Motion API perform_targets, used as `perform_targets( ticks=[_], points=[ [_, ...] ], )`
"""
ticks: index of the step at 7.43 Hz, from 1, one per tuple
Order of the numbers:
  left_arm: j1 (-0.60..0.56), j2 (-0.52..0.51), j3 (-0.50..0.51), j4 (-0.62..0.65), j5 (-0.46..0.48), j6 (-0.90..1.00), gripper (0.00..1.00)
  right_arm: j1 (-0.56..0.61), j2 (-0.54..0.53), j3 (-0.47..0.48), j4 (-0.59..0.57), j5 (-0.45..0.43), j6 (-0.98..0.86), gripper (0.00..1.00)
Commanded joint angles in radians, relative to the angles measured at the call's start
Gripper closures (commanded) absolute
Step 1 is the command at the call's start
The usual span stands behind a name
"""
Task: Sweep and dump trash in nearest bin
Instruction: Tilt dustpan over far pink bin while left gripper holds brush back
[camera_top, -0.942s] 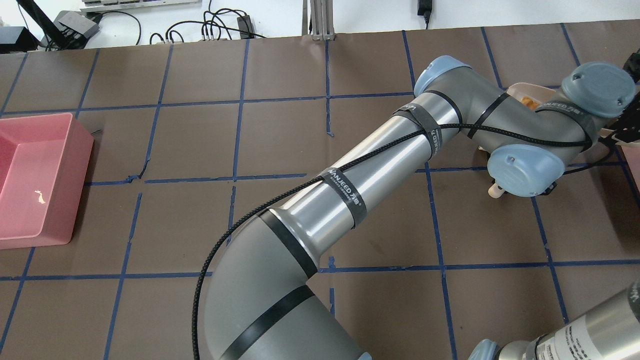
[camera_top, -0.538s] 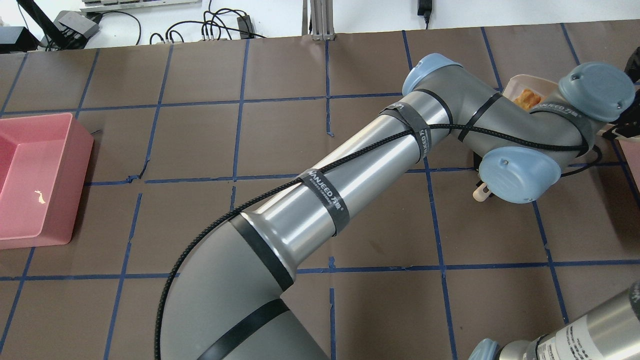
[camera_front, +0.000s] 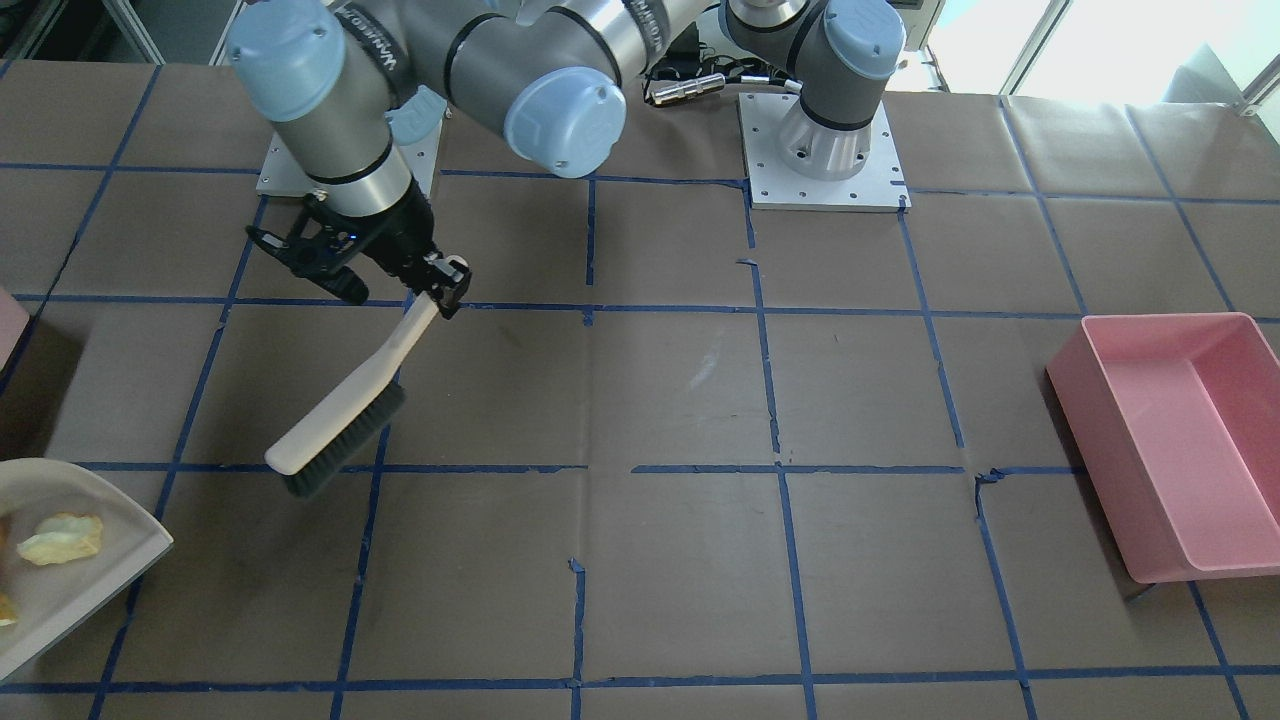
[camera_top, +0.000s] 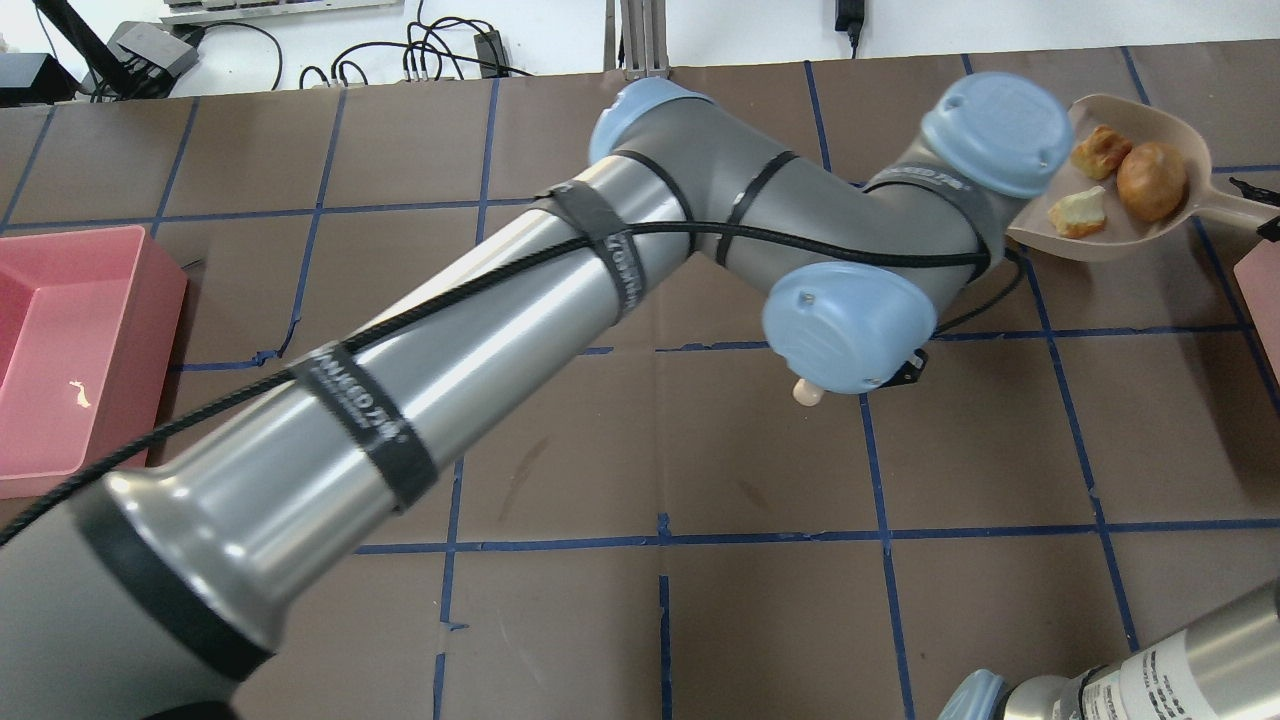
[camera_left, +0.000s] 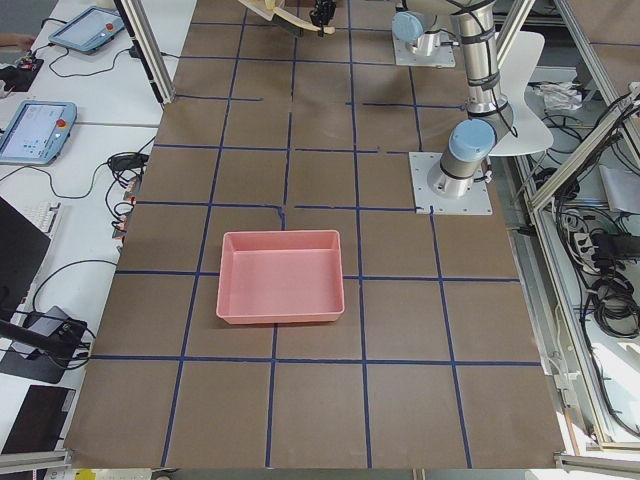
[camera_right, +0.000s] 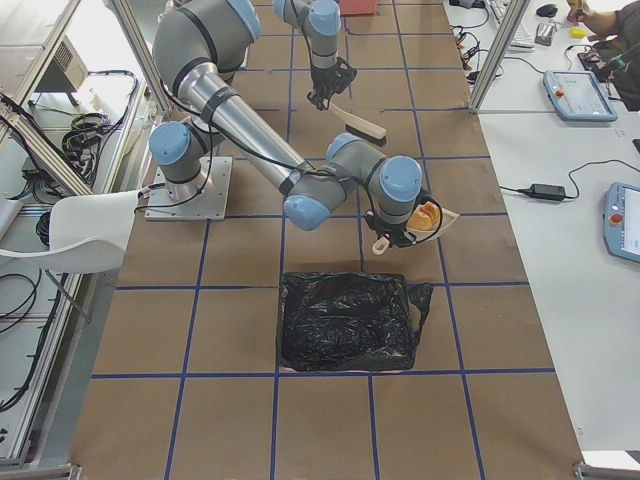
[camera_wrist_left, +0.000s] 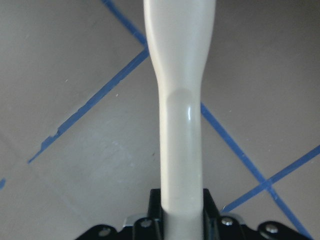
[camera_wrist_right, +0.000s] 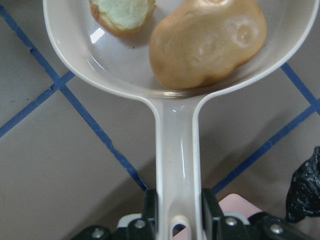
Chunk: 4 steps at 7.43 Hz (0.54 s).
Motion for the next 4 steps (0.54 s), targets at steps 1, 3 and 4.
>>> perform_targets(
  ticks=[1,3,4],
  points=[
    [0.118,0.175,-0.272,0.054,-0.010,-0.104,0.98,-0.079,-0.053,-0.002,0.030,0.002,0.014,0.86],
    [0.151,0.236,-0.424,0.068,-0.059,-0.193,0.98,-0.197,-0.113,-0.002,0.041,0.000,0.012,0.87],
    [0.155,0.257,-0.466,0.074,-0.066,-0.200,0.98,-0.254,-0.145,-0.005,0.062,0.011,0.011,0.88]
  ],
)
